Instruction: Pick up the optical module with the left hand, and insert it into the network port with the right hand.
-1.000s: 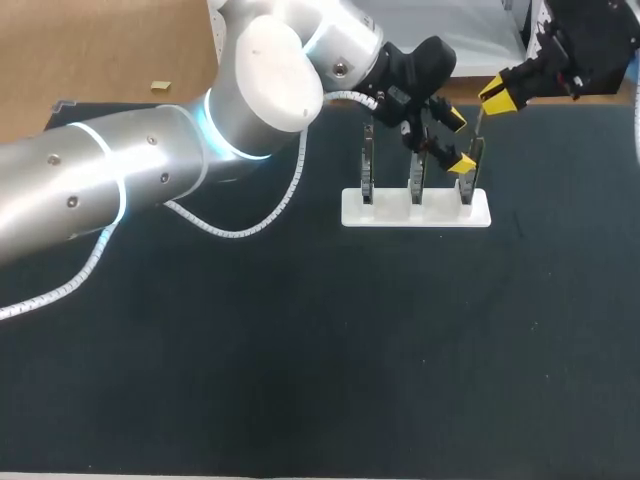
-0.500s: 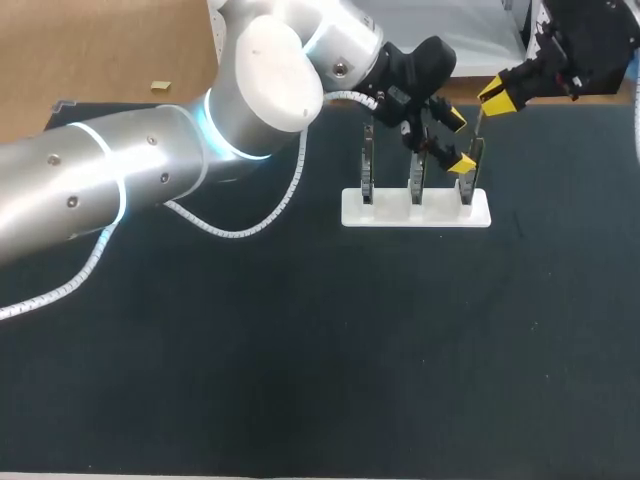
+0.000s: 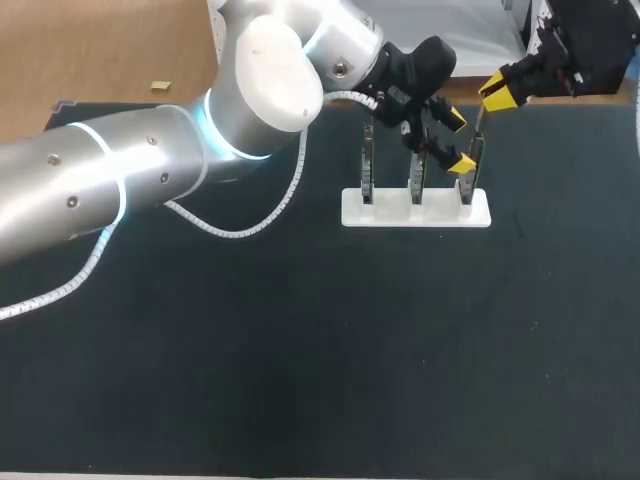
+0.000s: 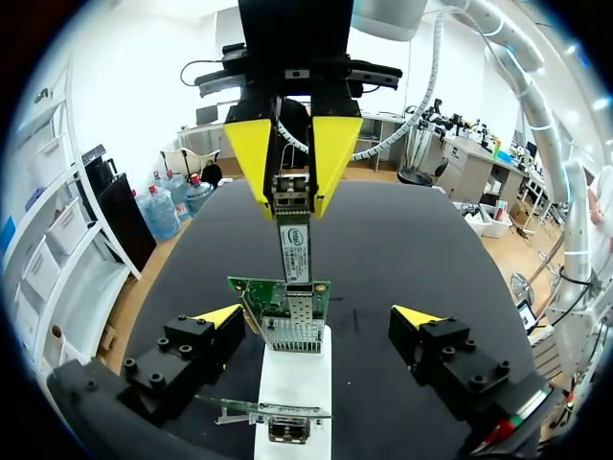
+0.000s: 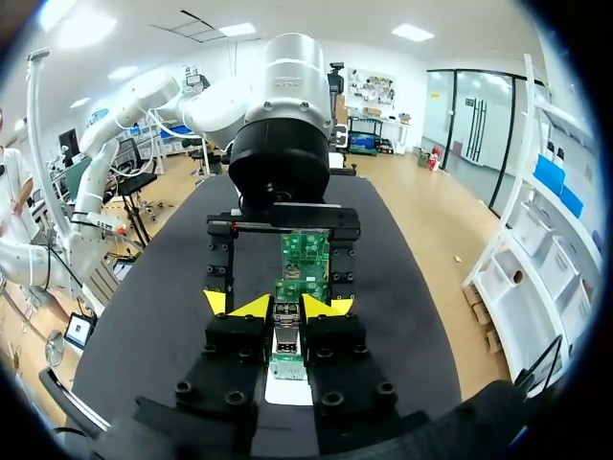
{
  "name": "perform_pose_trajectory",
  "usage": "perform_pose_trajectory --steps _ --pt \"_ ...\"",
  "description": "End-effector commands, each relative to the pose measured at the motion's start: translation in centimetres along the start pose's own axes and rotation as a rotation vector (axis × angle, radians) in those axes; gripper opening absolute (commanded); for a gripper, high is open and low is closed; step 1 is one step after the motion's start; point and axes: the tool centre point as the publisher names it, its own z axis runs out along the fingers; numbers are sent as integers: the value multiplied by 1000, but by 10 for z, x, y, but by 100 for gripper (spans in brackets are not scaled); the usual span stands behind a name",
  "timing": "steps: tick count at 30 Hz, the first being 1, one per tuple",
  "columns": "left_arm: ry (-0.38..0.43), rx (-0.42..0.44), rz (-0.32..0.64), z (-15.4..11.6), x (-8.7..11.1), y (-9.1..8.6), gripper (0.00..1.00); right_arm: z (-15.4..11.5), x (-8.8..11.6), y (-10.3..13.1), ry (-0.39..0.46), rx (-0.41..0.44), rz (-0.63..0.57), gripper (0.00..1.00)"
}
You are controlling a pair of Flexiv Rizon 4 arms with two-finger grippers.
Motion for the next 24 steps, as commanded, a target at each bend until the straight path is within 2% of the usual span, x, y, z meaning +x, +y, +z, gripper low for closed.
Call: perform_pose_trajectory --steps 1,24 --pt "6 4 -1 0 -1 2 100 1 0 2 5 0 3 0" --pt "6 4 -1 0 -1 2 100 4 1 5 14 4 11 0"
